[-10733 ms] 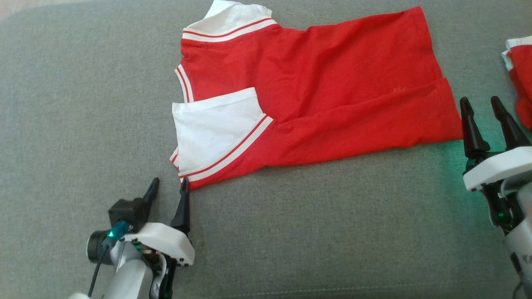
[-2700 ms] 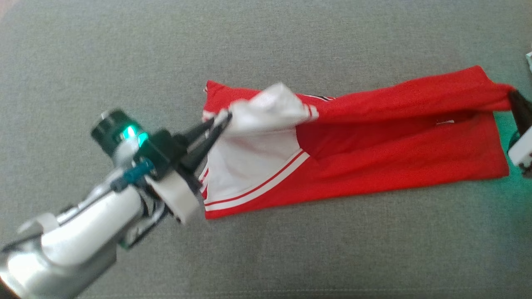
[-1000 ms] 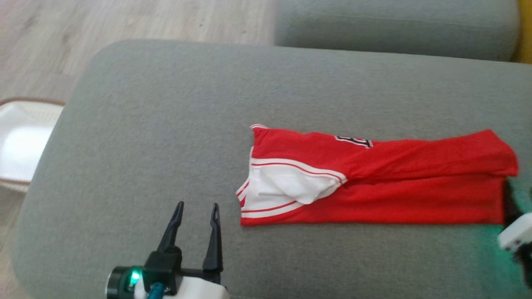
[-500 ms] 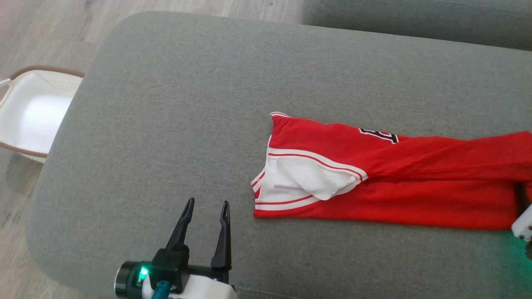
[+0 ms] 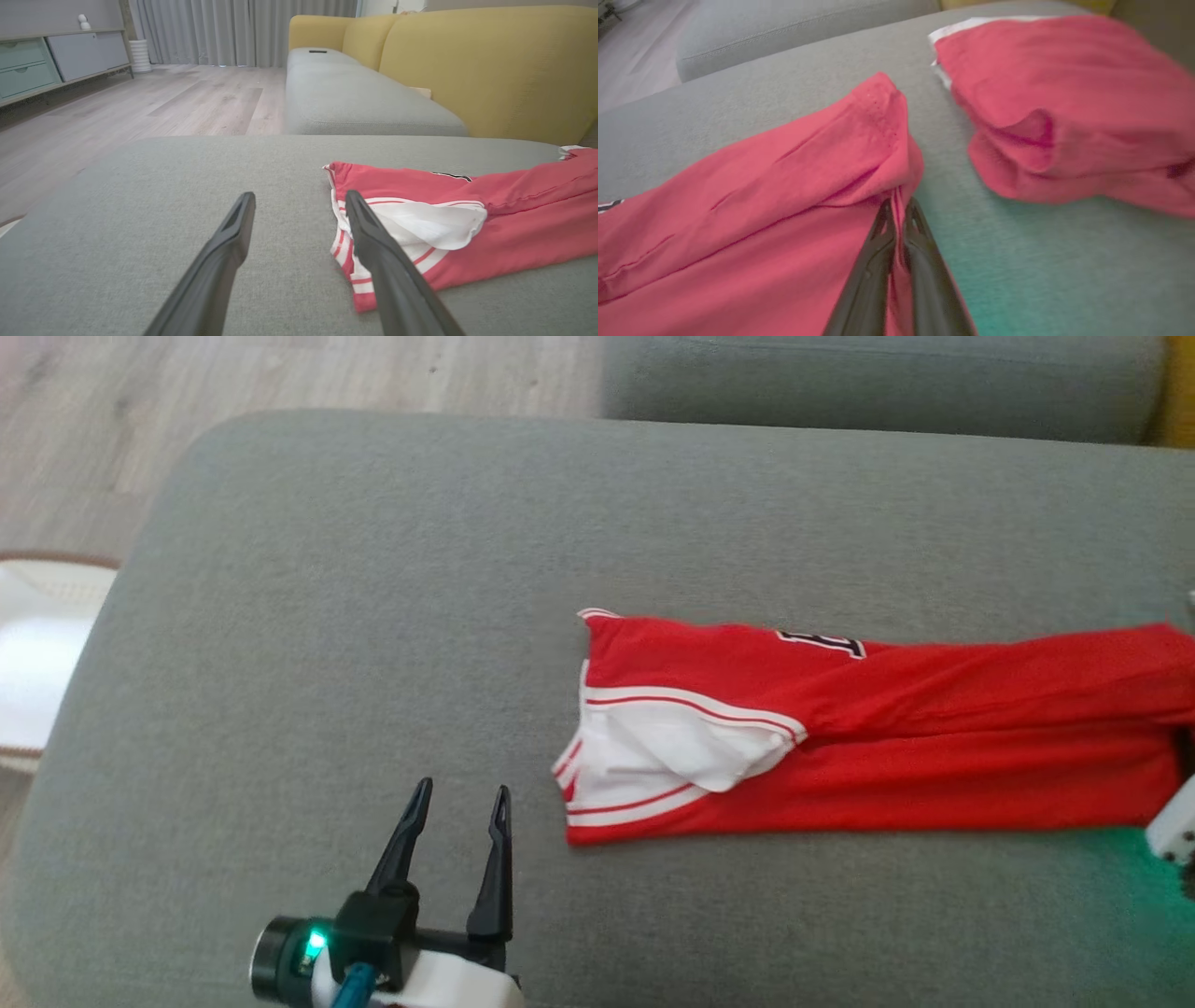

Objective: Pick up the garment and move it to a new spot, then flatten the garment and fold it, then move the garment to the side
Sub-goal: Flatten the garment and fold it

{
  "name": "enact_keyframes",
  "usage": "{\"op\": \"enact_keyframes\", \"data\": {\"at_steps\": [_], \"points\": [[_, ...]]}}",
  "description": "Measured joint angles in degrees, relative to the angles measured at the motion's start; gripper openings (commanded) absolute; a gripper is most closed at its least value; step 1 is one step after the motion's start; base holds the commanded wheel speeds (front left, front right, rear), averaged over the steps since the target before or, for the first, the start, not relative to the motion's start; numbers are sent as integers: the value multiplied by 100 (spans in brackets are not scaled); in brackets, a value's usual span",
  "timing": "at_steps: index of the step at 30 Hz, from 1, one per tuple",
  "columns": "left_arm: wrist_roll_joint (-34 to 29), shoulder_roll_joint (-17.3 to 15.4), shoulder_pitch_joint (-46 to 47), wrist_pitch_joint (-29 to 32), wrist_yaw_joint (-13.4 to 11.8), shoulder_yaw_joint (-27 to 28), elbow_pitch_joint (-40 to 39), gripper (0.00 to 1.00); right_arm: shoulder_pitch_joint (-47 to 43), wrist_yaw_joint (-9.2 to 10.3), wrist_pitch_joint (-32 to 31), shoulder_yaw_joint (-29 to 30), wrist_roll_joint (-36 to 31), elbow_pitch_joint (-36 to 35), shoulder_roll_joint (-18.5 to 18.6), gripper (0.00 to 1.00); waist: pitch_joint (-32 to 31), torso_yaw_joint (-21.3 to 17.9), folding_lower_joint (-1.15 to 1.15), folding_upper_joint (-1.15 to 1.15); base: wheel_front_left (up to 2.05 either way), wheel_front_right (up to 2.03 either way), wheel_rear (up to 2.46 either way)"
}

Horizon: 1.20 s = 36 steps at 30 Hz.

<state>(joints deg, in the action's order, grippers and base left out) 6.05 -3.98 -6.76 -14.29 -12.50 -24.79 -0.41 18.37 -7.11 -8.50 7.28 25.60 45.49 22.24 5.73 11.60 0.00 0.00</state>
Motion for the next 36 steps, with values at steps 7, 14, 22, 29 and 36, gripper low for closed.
{"op": "enact_keyframes", "data": {"at_steps": [7,14,22,29,36], "points": [[-49,22,-1,0,97,113,18,100,3,0,53,-103,3,-311,365,0,-136,-362,0,0,0,0,0],[-53,34,-2,0,142,127,66,100,-1,0,149,-358,78,-794,368,0,-268,-513,0,0,0,0,0],[-93,38,-5,0,196,153,167,100,-13,1,216,-1074,107,-2053,-62,0,-358,-333,0,0,0,0,0],[-93,43,-7,0,253,138,272,100,-12,1,-223,-2158,60,-2727,-911,0,-378,110,0,0,0,0,0],[-93,45,-2,0,294,112,296,100,-12,1,-320,-2819,55,-2415,-1289,0,-332,469,0,0,0,0,0]]}}
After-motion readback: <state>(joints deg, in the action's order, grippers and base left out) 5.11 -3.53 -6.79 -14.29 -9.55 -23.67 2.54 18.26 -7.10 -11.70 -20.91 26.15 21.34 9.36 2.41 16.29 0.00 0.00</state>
